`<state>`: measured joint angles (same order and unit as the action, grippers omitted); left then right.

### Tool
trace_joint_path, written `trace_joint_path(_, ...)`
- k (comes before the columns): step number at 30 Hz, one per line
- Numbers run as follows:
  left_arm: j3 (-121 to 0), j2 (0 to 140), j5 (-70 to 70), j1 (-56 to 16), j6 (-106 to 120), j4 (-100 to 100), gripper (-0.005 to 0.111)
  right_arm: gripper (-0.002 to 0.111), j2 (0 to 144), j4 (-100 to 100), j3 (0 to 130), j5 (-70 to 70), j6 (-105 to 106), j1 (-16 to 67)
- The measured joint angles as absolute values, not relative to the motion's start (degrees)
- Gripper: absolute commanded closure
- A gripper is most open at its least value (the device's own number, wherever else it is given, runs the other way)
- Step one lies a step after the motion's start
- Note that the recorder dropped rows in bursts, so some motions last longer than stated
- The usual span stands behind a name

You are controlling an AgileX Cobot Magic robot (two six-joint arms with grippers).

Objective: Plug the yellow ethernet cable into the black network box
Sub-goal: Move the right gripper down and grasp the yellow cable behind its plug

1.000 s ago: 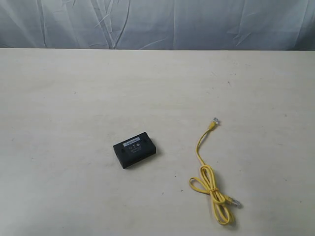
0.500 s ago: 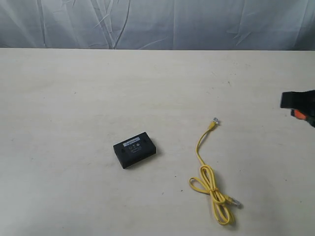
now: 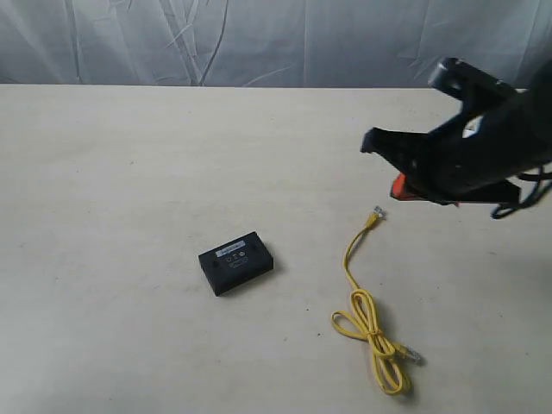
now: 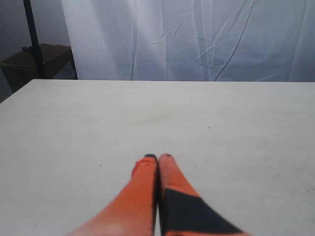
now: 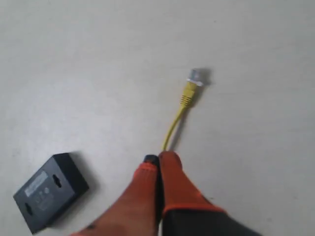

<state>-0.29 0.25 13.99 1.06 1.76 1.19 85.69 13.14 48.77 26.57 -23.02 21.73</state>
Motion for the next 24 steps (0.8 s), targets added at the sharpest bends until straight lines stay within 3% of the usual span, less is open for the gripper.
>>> trace_joint_path(7, -0.29, 0.25, 13.99, 1.06, 1.76, 1.19, 0.107, 0.109, 100.7, -0.4, 60.35, 30.29, -46.5, 28.25)
trace_joint_path(15, -0.29, 0.25, 13.99, 1.06, 1.76, 1.19, 0.107, 0.109, 106.71, -3.89, 61.53, 34.72, -57.59, 28.64)
trace_joint_path(17, -0.29, 0.25, 13.99, 1.06, 1.76, 1.19, 0.107, 0.105, 106.96, -4.12, 61.57, 34.14, -58.22, 28.64)
trace_joint_path(24, -0.29, 0.25, 13.99, 1.06, 1.76, 1.19, 0.107, 0.072, 108.59, -4.12, 61.79, 32.44, -59.79, 28.64)
